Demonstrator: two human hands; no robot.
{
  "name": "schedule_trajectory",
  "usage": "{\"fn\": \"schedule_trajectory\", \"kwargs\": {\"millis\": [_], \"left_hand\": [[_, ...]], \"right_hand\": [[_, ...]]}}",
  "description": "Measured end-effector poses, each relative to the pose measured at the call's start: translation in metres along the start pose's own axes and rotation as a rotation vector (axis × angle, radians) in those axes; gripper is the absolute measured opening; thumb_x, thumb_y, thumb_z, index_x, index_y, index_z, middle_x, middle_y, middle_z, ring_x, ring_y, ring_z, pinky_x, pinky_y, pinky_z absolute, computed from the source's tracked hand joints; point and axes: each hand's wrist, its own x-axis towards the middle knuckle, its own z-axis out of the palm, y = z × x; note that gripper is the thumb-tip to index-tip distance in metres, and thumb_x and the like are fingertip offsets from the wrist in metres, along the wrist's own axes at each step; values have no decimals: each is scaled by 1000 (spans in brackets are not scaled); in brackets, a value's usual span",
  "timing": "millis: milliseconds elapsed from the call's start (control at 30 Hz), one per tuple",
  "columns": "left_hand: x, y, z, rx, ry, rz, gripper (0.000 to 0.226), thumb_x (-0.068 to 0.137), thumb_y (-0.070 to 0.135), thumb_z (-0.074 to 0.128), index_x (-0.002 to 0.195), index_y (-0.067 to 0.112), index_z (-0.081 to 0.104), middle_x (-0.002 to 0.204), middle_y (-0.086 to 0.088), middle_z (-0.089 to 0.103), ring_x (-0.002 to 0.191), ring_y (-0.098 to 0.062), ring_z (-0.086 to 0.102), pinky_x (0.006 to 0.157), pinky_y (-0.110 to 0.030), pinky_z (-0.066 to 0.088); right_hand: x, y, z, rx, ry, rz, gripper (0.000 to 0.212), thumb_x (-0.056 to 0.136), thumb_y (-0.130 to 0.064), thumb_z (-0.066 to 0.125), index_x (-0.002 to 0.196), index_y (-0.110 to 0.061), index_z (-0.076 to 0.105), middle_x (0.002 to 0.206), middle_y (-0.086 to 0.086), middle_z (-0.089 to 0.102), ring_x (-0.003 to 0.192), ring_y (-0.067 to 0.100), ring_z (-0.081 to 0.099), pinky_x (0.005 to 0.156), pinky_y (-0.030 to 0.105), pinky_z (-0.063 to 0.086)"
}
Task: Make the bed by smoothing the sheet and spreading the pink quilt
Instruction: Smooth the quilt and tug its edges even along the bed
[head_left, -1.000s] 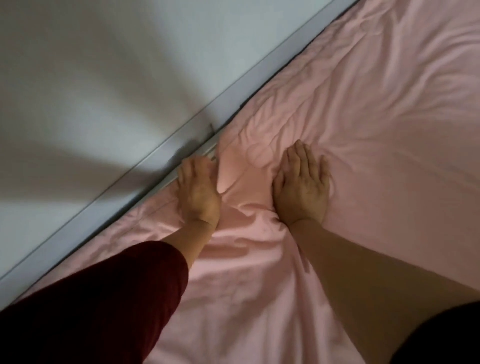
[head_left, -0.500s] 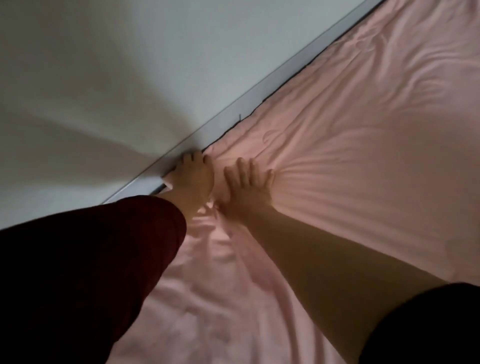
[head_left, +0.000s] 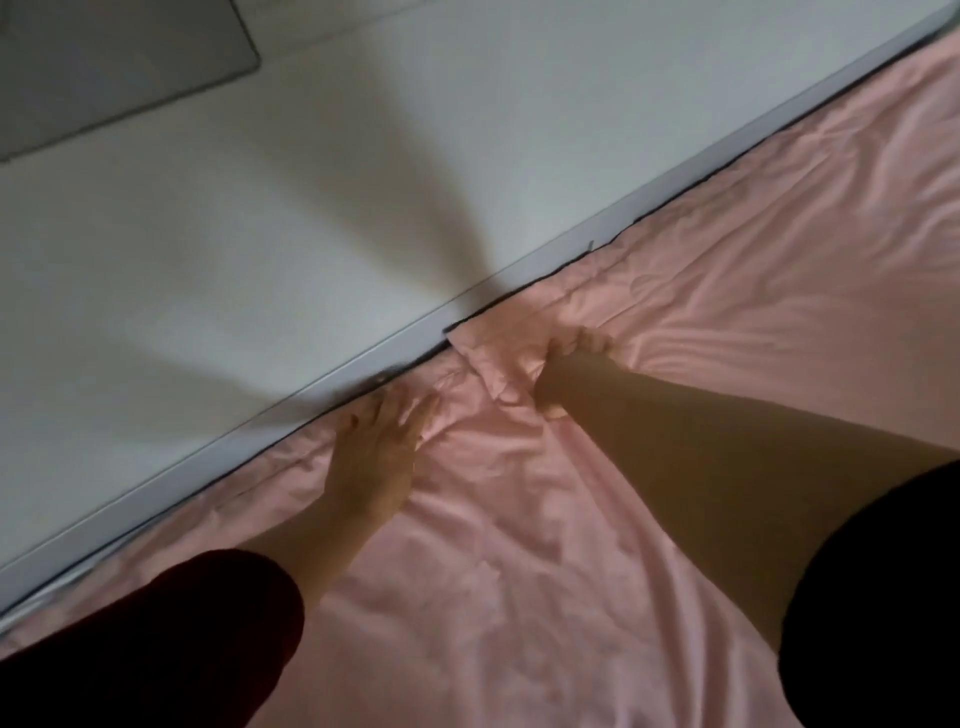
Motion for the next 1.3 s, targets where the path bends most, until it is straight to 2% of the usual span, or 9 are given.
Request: {"fn": "schedule_trajectory", "kwargs": {"millis": [100, 200, 267, 400, 467, 600, 667, 1033, 1300], "left_hand": [[-26, -34, 3, -14, -212, 1, 107, 36, 43, 91, 134, 26, 51, 130, -17, 56, 104, -37, 62, 72, -43, 51], [-54, -63, -2, -18, -222, -47, 84, 63, 80, 52, 129, 28, 48, 118, -22, 62, 91, -42, 65, 65, -49, 53], [-66, -67, -8, -12, -195, -58, 66, 83, 70, 41, 128, 23, 55, 121, -28, 59, 98, -45, 62, 67, -56, 50], [-111, -93, 2, -19, -195, 31, 58, 87, 35, 31, 140, 18, 48, 144, -22, 42, 132, -38, 43, 81, -70, 38], [-128, -111, 18, -55, -280, 49, 61, 83, 41, 30, 137, 22, 52, 145, -16, 44, 133, -31, 45, 86, -70, 37], [-129, -113, 36, -173, -215, -16, 59, 98, 49, 22, 150, 38, -5, 159, 1, -17, 147, -17, -10, 112, -60, 4], [-126, -109, 29, -199, -255, -53, 60, 99, 50, 19, 148, 39, -13, 156, 4, -26, 145, -16, -20, 113, -57, -4], [-139, -105, 50, -235, -70, -76, 68, 84, 53, 0, 150, 37, 1, 160, 2, -10, 148, -18, -9, 114, -57, -2], [-148, -102, 47, -271, -99, -95, 59, 96, 49, 13, 151, 34, 1, 160, 1, -10, 148, -21, -11, 117, -53, -4]], "right_hand": [[-16, -38, 18, -18, -137, -68, 90, 84, -42, 49, 154, -14, 0, 159, 19, -9, 144, 47, -7, 108, 72, 9], [-67, -71, 40, 197, -145, -87, 94, 76, -61, 52, 149, -8, 26, 155, 20, 22, 140, 46, 21, 111, 62, 23], [-105, -84, 65, 234, -148, -79, 118, 74, -81, 48, 153, -11, -3, 157, 25, -11, 143, 51, -2, 114, 64, 10], [-165, -116, 108, 181, -91, 55, 155, 49, -70, 81, 143, -26, -35, 144, 21, -46, 132, 51, -36, 94, 84, 10], [-151, -127, 112, 211, -90, 85, 161, 43, -65, 86, 141, -29, -36, 144, 21, -46, 132, 51, -36, 91, 85, 12], [-133, -128, 109, 126, -107, 83, 170, 31, -72, 84, 138, -26, -41, 140, 32, -43, 129, 55, -37, 99, 80, 9], [-126, -127, 112, 127, -99, 79, 174, 25, -76, 81, 135, -25, -43, 139, 34, -43, 129, 55, -37, 100, 79, 8], [-127, -119, 115, 143, -97, 28, 174, 21, -80, 77, 137, -28, -41, 139, 30, -46, 125, 56, -40, 101, 78, 5], [-147, -120, 107, 39, -33, 19, 156, 48, -76, 76, 145, -19, -33, 145, 38, -31, 131, 57, -29, 108, 67, -11]]}}
